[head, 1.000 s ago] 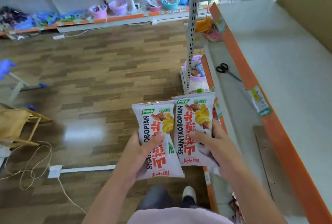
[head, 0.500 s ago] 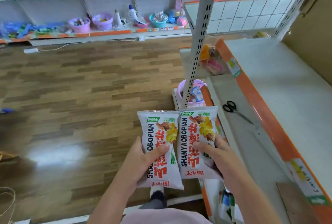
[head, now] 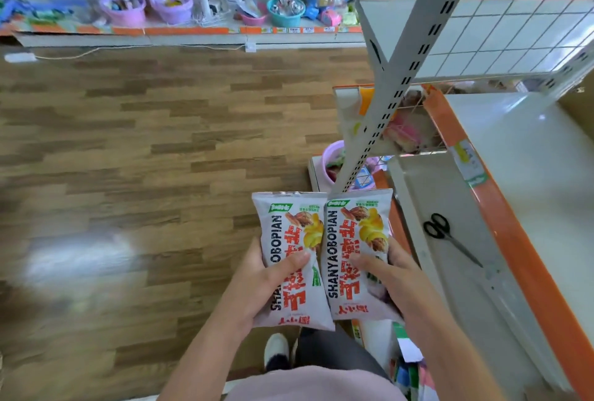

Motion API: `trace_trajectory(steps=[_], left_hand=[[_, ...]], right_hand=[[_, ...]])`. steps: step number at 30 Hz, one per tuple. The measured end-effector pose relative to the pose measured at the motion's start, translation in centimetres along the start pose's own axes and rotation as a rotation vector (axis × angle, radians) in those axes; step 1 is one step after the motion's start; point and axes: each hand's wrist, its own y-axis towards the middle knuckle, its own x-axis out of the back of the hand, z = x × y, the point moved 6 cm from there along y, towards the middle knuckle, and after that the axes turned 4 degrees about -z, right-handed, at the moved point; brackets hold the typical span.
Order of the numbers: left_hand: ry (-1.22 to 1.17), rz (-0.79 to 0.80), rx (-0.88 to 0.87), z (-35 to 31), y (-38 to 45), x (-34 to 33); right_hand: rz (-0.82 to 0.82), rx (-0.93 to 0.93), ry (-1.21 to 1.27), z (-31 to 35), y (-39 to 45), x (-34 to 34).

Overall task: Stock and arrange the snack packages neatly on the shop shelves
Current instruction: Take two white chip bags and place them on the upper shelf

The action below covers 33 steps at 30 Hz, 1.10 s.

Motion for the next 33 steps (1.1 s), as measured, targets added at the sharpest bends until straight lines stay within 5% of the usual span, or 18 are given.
trace_trajectory(steps=[13, 22, 27, 33], left_hand=[[0.258, 0.292, 0.001, -9.4, 12.4, -11.8], [0.575, 0.699, -0.069, -12.6, 18.7, -25.9], [0.816, 0.782, -0.16, -13.2, 22.3, -33.0], [0.876, 1.02, -0.303, -14.0, 24.1, -40.7]], right_hand=[[-0.134, 0.211, 0.205, 10.6, 9.1, 9.3], [-0.522, 0.288, 0.457, 11.8, 7.8, 19.0], [-0.761, 0.333, 0.498, 11.7, 7.0, 21.9], [-1.055, 0.454, 0.62, 12.4, 6.6, 25.0]])
